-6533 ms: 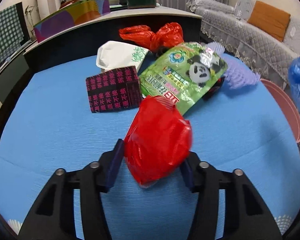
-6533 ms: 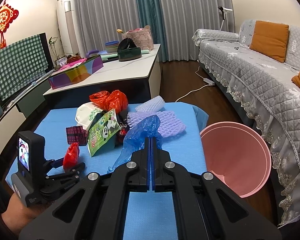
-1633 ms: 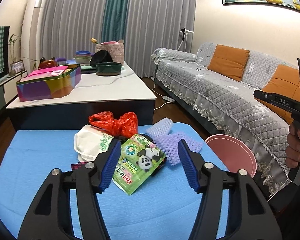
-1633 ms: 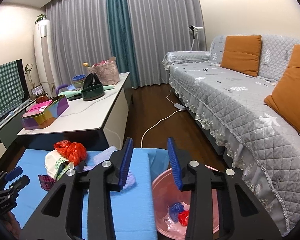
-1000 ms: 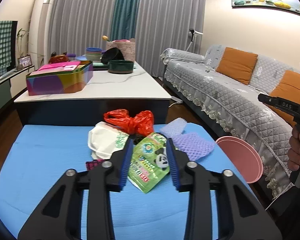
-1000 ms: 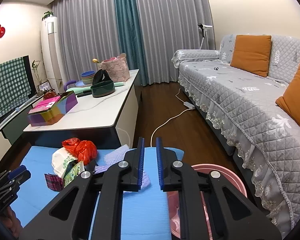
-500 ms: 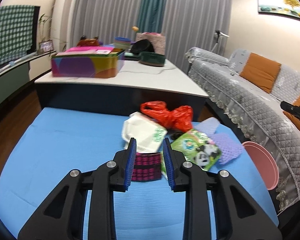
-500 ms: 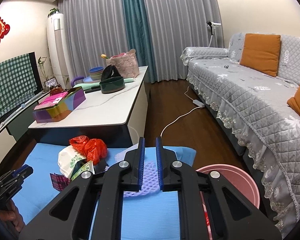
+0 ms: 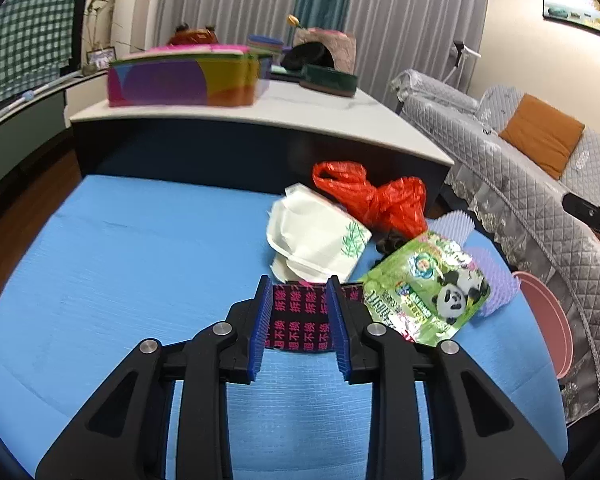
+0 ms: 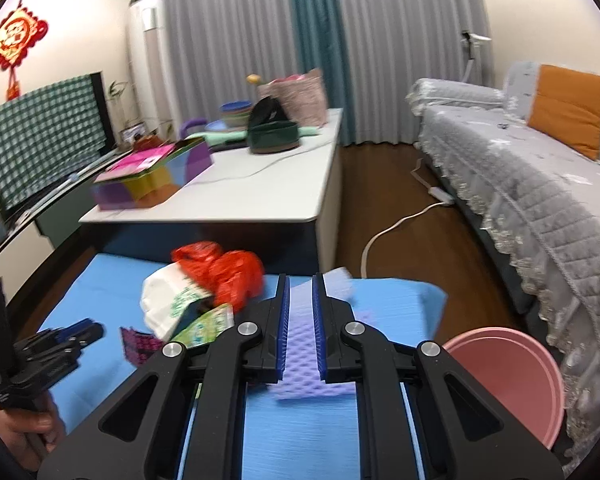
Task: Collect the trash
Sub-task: 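Grasp the pink-and-black card with the left tool while the right tool grasps the green panda pouch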
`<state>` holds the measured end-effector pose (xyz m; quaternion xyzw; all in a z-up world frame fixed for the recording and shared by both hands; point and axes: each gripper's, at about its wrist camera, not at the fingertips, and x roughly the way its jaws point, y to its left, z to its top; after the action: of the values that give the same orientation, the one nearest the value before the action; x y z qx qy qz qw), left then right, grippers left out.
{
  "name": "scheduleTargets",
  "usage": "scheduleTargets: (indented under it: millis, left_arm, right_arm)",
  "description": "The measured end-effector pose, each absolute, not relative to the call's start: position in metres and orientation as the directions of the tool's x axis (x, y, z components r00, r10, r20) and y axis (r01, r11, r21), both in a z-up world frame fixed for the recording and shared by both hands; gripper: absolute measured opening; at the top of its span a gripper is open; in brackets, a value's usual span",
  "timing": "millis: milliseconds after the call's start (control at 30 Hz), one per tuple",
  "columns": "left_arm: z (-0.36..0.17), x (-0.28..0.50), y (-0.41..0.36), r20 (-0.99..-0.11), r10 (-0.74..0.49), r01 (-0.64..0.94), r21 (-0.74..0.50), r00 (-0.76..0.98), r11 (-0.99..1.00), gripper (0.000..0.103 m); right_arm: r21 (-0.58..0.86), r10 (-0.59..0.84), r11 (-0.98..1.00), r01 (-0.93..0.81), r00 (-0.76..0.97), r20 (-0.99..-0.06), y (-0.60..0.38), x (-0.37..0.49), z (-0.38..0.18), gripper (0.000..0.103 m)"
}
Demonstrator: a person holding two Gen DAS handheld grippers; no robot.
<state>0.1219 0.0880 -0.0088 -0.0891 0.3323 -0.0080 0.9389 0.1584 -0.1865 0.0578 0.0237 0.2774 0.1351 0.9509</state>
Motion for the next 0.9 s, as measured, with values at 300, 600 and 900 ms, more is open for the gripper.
scheduleTargets:
  millis: [300,600,900]
  left_arm:
    - [-0.039,0.147,0.081,-0.693,-0.08,-0.063,-0.179,0.716,0.982,0.088]
    - [-0.056,0.167,0.077,-0.747,-0.058,-0.09,-0.157,0.663,0.984,0.094]
    - [-0.06,0.17,0.077,-0.754,-0.066,-0.092,-0.165,0.653,0.982,0.07]
  right_arm:
    - [0.141,0.356,0.928,-0.346,0.706,-0.612,-0.14,0.18,0.024,0.035]
    - [0.161,0.393,0.905,-0.395,0.627,-0.672,-0.118,0.194,0.0,0.035]
    - [0.145,0.403,0.882,-0.449,0.557,-0.727,-0.106,0.195,-0.016,0.011]
